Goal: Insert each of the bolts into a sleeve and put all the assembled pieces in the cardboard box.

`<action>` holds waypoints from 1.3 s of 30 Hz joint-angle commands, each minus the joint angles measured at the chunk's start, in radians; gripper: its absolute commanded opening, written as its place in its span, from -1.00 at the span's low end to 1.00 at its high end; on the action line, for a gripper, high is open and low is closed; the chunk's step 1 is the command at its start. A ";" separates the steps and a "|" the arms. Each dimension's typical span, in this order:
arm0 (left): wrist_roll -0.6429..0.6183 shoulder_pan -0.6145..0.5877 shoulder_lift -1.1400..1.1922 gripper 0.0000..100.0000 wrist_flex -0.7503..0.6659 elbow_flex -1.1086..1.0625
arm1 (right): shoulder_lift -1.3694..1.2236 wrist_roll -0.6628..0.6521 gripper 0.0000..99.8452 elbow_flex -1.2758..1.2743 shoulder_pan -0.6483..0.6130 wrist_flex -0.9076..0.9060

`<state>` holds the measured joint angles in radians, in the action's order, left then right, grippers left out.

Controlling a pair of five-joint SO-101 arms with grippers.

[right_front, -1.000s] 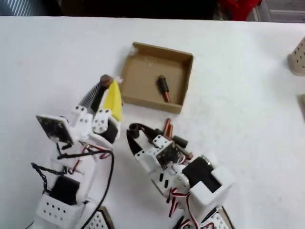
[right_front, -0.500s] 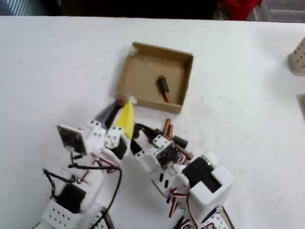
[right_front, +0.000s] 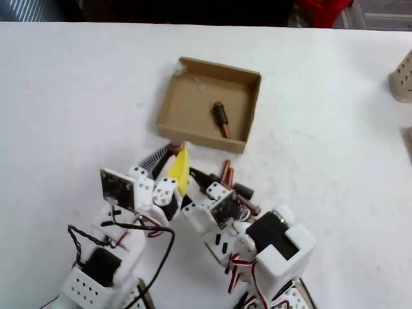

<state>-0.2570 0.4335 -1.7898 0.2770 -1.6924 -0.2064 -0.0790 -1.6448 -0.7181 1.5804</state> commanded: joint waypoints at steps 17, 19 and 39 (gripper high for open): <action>0.017 -0.088 -0.015 -0.95 -0.190 -0.002 | 0.002 0.011 -0.97 -0.003 -0.007 0.002; 0.017 -0.102 -0.015 -0.95 -0.201 -0.002 | 0.002 0.011 -0.97 -0.003 -0.007 0.002; 0.017 -0.166 0.131 -0.95 -0.287 0.075 | 0.002 0.011 -0.97 -0.003 -0.007 0.002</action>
<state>-0.2478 0.3061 -1.7760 0.0529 -1.6924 -0.2064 -0.0790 -1.6448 -0.7181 1.5804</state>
